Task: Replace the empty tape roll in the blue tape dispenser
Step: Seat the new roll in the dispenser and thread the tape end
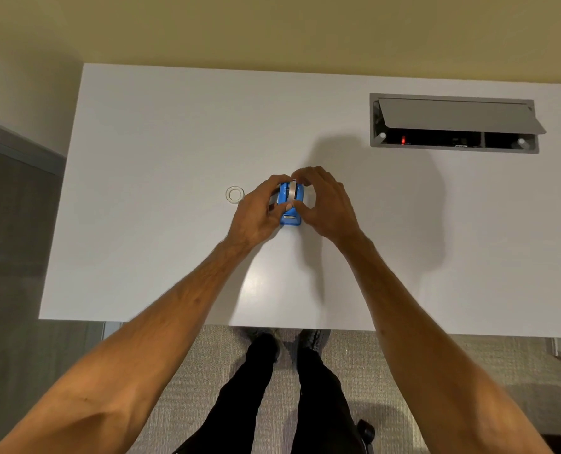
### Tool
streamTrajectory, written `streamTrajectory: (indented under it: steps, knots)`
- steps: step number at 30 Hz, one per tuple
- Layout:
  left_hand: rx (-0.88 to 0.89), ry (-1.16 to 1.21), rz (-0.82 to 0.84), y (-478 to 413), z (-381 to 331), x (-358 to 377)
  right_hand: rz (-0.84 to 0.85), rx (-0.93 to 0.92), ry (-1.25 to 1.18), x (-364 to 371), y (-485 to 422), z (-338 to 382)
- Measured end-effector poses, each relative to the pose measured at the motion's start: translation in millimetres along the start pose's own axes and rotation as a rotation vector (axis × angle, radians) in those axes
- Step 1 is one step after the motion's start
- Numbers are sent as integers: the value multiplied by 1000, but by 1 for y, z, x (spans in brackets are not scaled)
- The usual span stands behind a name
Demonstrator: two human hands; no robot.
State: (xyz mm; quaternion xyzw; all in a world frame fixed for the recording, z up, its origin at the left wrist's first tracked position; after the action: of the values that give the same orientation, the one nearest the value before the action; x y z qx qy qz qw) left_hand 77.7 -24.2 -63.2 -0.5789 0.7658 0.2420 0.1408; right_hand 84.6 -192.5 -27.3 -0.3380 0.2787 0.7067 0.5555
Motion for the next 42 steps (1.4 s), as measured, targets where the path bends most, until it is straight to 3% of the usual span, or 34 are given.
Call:
streamTrajectory:
  steps: [7, 15, 24, 42]
  knots:
    - [-42, 3, -20, -2, 4, -2, -61, -140, 184, -1, 2, 7]
    - [-82, -4, 6, -4, 7, -1, -122, -173, 202, -3, 0, 8]
    - [-6, -150, 31, -3, 2, -4, -125, -194, 210, 0, 4, 3]
    - [8, -122, -10, -5, 2, -4, -158, 5, 49, 12, 2, -5]
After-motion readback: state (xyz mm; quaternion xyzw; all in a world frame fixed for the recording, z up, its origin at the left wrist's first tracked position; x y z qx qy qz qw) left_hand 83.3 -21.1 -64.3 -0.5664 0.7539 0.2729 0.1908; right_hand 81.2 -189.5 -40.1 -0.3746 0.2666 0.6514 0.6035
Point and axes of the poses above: each hand's wrist, its own y-axis away from the middle knuckle, its own x-axis out of the palm, z = x × y, the point moved 5 cm from there along -y, towards the middle knuckle, and after that the axes turned 4 degrees about -x, right-handed, at the moved point
